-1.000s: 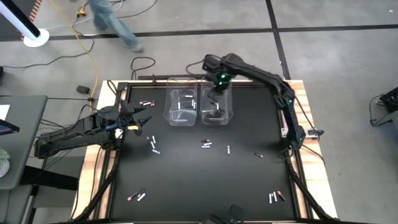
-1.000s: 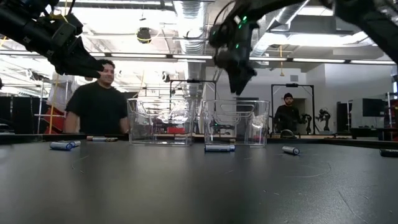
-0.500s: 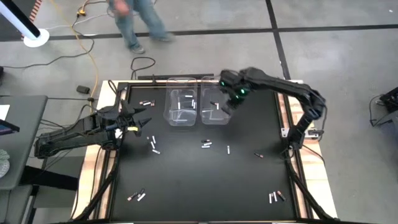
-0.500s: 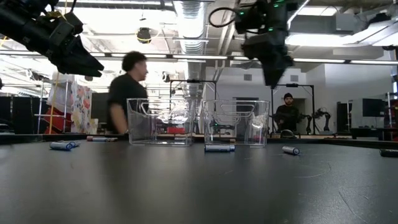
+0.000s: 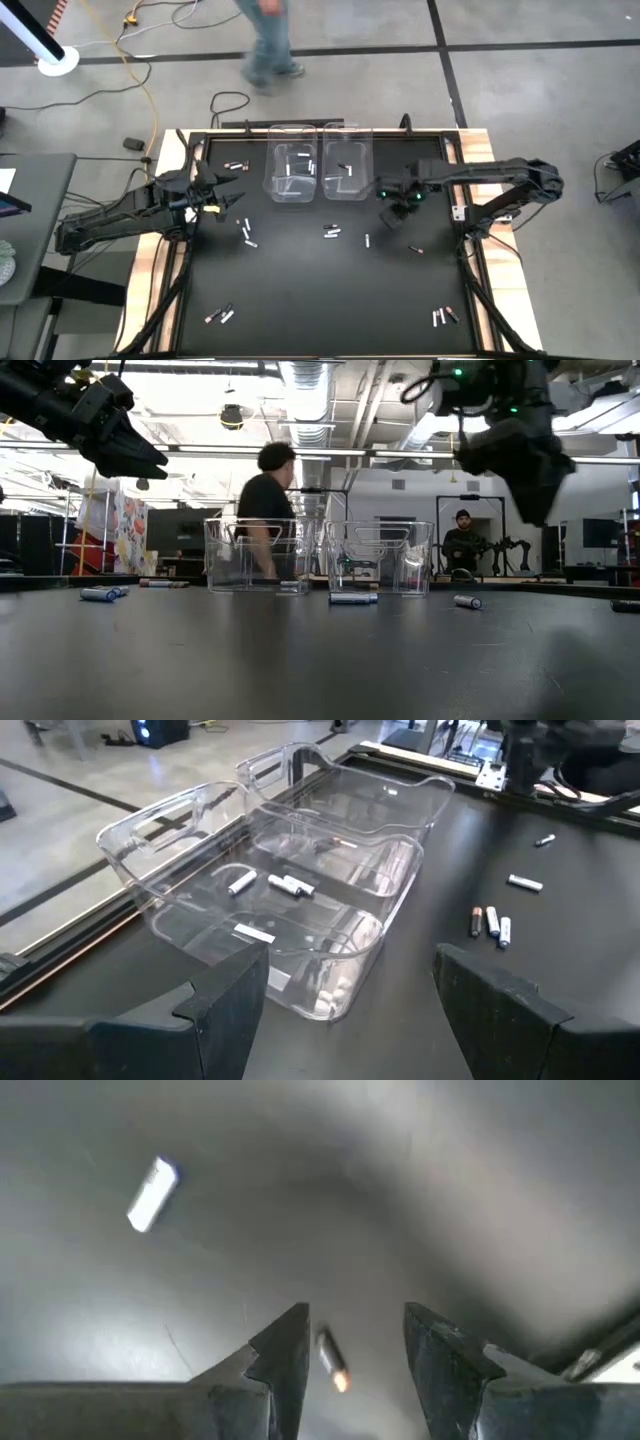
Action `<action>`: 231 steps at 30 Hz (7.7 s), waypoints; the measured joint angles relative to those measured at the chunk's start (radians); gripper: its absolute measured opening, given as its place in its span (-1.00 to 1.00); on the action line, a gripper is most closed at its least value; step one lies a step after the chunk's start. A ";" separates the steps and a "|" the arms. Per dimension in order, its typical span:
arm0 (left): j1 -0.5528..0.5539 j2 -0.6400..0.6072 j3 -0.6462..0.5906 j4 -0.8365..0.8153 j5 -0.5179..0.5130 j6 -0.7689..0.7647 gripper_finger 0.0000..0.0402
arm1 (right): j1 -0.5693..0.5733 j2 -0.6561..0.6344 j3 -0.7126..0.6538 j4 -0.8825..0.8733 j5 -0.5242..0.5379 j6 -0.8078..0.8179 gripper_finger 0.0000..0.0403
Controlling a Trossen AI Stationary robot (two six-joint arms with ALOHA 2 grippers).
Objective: Sort batteries
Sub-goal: Put the black battery into the right transparent bin
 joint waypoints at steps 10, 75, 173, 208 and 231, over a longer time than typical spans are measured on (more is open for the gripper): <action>0.000 0.000 0.000 0.000 0.020 0.000 0.39 | 0.172 0.003 -0.120 0.086 -0.104 0.035 -0.12; 0.000 0.000 0.000 0.025 0.042 0.048 0.39 | 0.261 0.005 -0.388 0.246 -0.071 -0.021 -0.87; 0.000 0.000 0.000 -0.007 0.011 0.097 0.39 | -0.433 1.014 1.118 -0.271 0.068 -1.007 -0.44; 0.000 0.313 0.428 -0.307 -0.048 0.057 0.39 | -0.202 0.138 0.602 -0.016 0.101 -0.373 -0.19; 0.034 0.852 0.684 -0.495 -0.081 0.005 0.39 | 0.203 -0.468 -0.359 0.461 0.213 0.016 -0.19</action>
